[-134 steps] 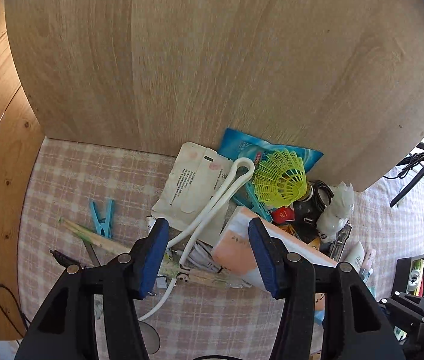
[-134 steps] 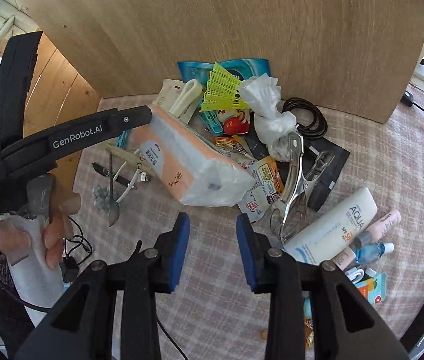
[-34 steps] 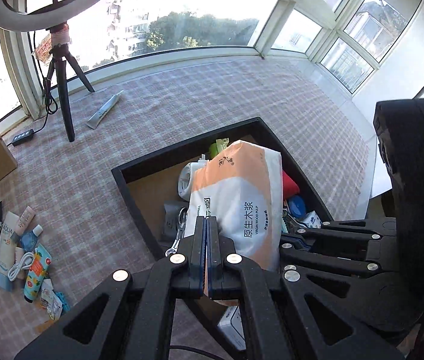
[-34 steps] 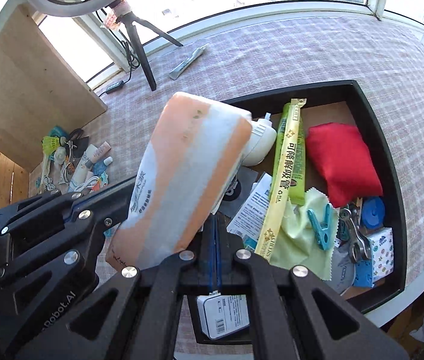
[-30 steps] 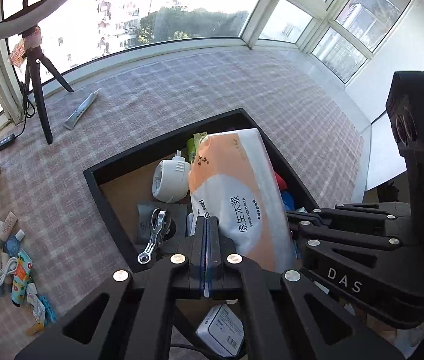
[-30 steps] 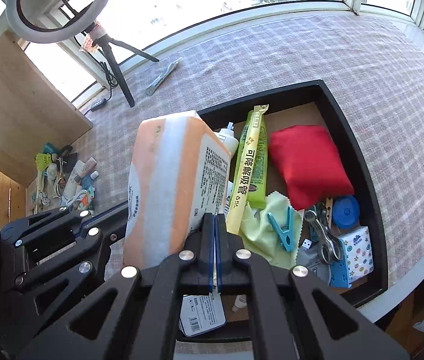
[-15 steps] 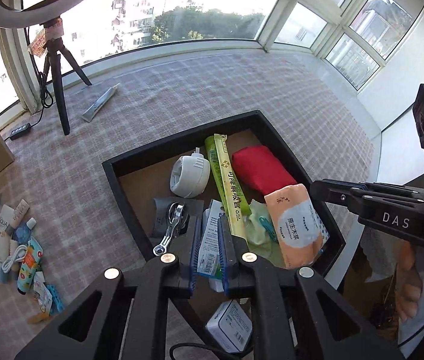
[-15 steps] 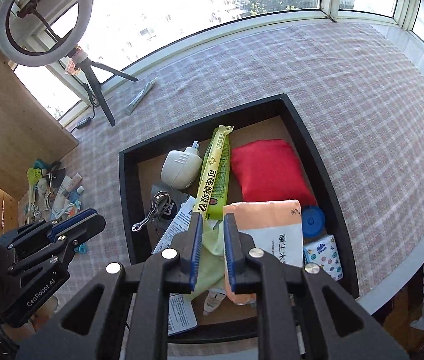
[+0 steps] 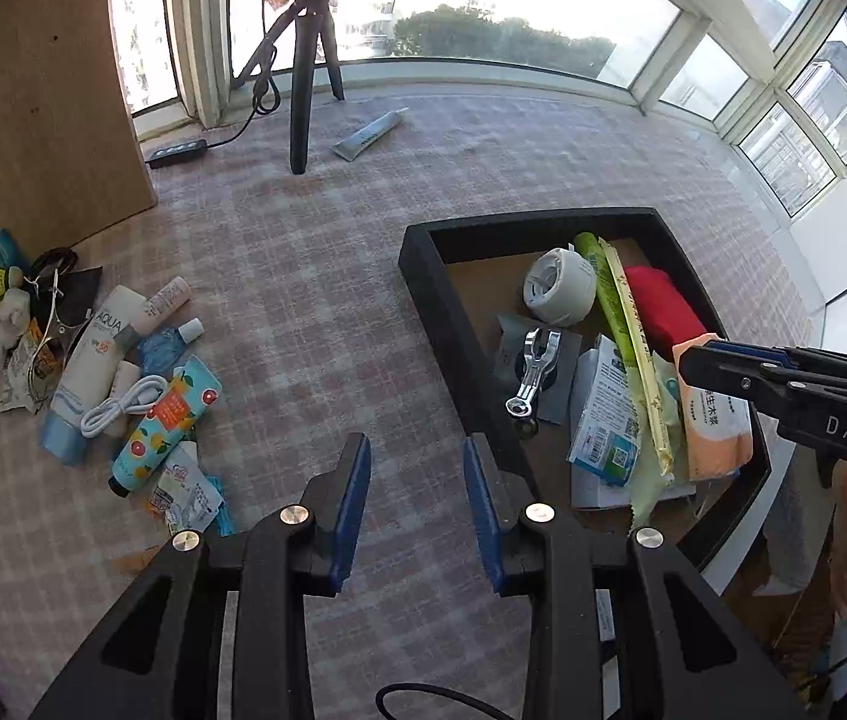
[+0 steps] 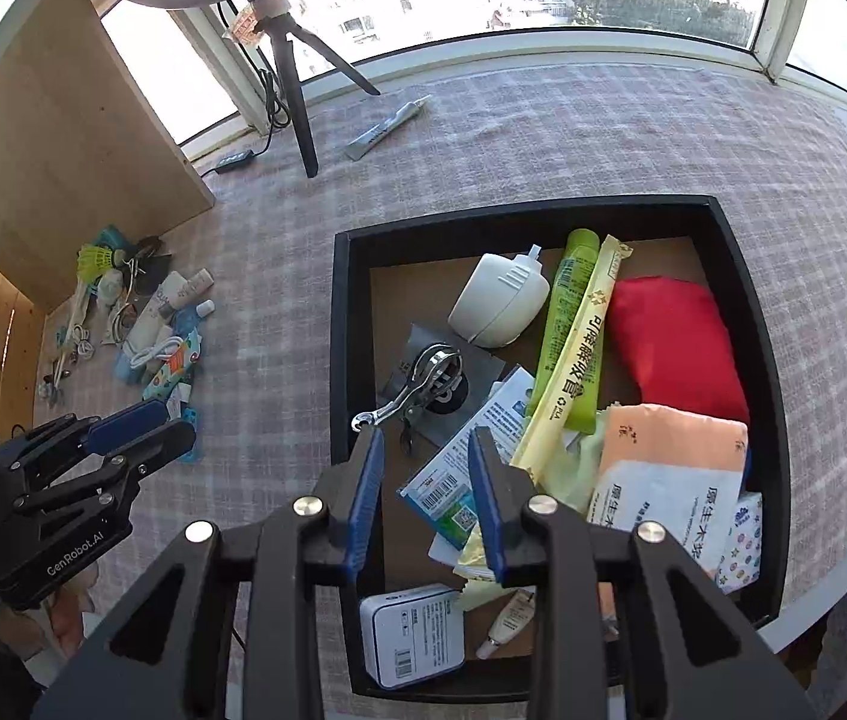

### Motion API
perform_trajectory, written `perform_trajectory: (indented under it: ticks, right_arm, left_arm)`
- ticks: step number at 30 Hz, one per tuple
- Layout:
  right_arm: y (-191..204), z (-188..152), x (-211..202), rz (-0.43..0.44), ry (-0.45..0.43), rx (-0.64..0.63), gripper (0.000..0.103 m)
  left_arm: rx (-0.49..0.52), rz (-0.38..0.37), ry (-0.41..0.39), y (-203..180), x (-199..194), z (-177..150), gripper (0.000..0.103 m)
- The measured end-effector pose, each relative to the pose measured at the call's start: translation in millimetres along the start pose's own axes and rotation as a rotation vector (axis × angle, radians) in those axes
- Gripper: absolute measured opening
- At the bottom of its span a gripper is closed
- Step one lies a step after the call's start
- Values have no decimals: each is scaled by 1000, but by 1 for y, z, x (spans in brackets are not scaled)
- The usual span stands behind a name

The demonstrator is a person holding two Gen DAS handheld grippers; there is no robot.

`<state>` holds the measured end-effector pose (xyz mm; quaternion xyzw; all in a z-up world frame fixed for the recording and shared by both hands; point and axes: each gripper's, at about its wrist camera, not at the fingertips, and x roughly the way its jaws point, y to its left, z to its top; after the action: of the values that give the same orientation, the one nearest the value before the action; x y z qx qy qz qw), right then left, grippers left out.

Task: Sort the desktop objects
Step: 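Move both grippers back over the pile toward the wooden clothes peg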

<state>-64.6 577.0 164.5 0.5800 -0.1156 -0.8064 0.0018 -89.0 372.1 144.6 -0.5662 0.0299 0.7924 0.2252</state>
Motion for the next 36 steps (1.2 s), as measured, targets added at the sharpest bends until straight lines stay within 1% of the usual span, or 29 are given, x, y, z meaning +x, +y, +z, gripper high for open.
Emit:
perform_trajectory:
  ticks: [2, 9, 12, 15, 17, 19, 21, 23, 26, 27, 29, 33, 36]
  right_arm:
    - [16, 3, 9, 11, 12, -27, 29]
    - [72, 15, 37, 68, 48, -98, 29]
    - [96, 18, 52, 90, 69, -133, 29]
    - [121, 14, 70, 110, 102, -179, 32]
    - [137, 10, 84, 116, 130, -202, 32]
    - [150, 6, 99, 131, 163, -215, 32]
    - [162, 3, 113, 153, 198, -224, 32]
    - [174, 3, 125, 167, 225, -225, 32]
    - [188, 5, 139, 185, 253, -227, 32]
    - [193, 6, 143, 180, 259, -227, 32]
    - [198, 8, 150, 180, 272, -224, 32]
    - [207, 10, 164, 180, 307, -215, 32]
    - [211, 9, 169, 178, 329, -218, 32]
  left_arm:
    - [-35, 30, -6, 25, -4, -4, 31]
    - [-168, 99, -18, 119, -19, -22, 31]
    - [-202, 113, -17, 148, -23, -30, 31]
    - [-201, 105, 1, 165, -19, -40, 31]
    - [-186, 93, 18, 168, -13, -47, 31]
    - [-156, 76, 38, 166, -4, -53, 33]
    - [-89, 66, 58, 159, 6, -59, 33]
    - [-27, 82, 83, 152, 17, -64, 33]
    - [28, 74, 111, 146, 30, -67, 34]
    - [43, 74, 115, 143, 33, -67, 35]
    - [67, 72, 118, 140, 38, -66, 44]
    - [102, 61, 113, 133, 47, -65, 47]
    - [136, 75, 117, 129, 54, -67, 48]
